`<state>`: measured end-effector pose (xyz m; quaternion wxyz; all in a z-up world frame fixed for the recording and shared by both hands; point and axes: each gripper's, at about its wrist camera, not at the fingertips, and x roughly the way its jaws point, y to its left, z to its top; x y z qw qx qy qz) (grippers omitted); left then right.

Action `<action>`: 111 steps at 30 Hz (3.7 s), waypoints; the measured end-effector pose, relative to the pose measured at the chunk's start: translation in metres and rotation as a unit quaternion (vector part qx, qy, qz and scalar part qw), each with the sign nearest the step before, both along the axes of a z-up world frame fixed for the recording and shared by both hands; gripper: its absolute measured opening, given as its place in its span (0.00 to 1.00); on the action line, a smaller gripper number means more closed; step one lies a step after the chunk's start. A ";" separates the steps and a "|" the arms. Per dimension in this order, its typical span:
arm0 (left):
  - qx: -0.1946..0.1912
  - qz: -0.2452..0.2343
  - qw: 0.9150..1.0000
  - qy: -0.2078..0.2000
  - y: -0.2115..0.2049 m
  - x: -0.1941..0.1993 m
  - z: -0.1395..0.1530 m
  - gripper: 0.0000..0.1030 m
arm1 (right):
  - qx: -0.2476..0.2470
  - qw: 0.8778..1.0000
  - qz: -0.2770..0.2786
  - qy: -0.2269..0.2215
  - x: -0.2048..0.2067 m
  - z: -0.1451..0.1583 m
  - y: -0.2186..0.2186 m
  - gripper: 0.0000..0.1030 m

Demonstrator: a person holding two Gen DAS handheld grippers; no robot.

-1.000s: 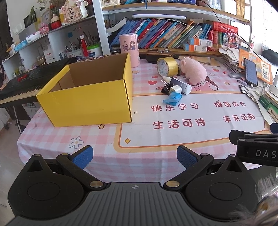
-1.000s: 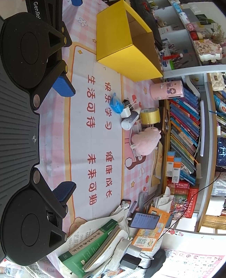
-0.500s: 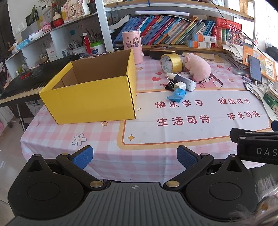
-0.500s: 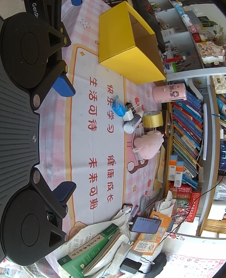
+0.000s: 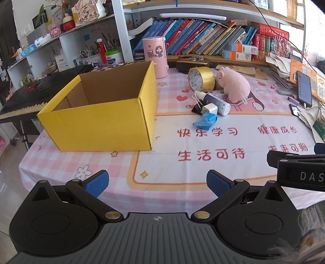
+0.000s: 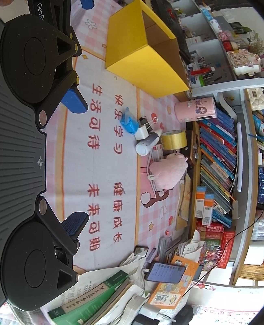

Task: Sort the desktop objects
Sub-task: 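Move both tools toward the pink plush pig and small items, then grasp the pink plush pig with the right tool while the left tool grasps the blue packet, then carry the pig and blue packet with both tools over the yellow box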

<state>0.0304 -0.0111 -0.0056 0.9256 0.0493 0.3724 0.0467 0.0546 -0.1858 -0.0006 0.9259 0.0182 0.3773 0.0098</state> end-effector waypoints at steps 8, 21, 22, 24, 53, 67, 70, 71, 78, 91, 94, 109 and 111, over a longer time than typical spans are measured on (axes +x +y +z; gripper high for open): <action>-0.013 -0.008 1.000 0.003 -0.027 0.024 -0.003 1.00 | 0.035 0.998 0.046 -0.004 0.027 -0.001 -0.024 1.00; -0.065 -0.001 0.998 0.002 -0.064 0.076 -0.011 1.00 | 0.031 0.997 0.065 -0.024 0.092 0.000 -0.068 0.99; -0.060 -0.007 0.998 0.003 -0.070 0.082 -0.013 1.00 | 0.031 0.997 0.070 -0.027 0.097 0.000 -0.069 0.99; -0.053 -0.012 0.999 0.002 -0.078 0.095 -0.015 1.00 | 0.029 0.995 0.086 -0.035 0.110 0.000 -0.072 0.99; -0.047 0.008 0.998 0.028 -0.088 0.196 -0.073 0.46 | -0.040 0.974 0.223 -0.004 0.288 -0.053 -0.048 0.76; -0.070 -0.010 0.997 0.014 -0.090 0.175 -0.042 0.26 | 0.022 0.983 0.180 -0.011 0.259 -0.032 -0.076 0.61; -0.075 -0.009 0.997 0.002 -0.089 0.167 -0.029 0.26 | 0.030 0.983 0.179 -0.013 0.250 -0.024 -0.079 0.61; -0.077 -0.010 0.997 -0.003 -0.088 0.163 -0.023 0.26 | 0.031 0.983 0.179 -0.015 0.247 -0.021 -0.079 0.61; -0.099 -0.012 0.995 -0.023 -0.079 0.132 0.002 0.26 | 0.053 0.984 0.169 -0.009 0.214 -0.008 -0.084 0.61; -0.111 -0.046 0.992 -0.039 -0.034 0.066 0.041 0.26 | 0.099 0.986 0.131 0.011 0.111 0.016 -0.061 0.61; -0.114 -0.058 0.991 -0.043 -0.018 0.049 0.042 0.26 | 0.103 0.987 0.122 0.010 0.089 0.018 -0.045 0.61; -0.126 -0.041 0.990 -0.052 0.095 -0.044 0.036 0.26 | 0.066 0.990 0.123 0.009 -0.005 0.020 0.073 0.61; -0.127 -0.038 0.990 -0.052 0.107 -0.054 0.035 0.26 | 0.062 0.990 0.126 0.013 -0.017 0.019 0.088 0.61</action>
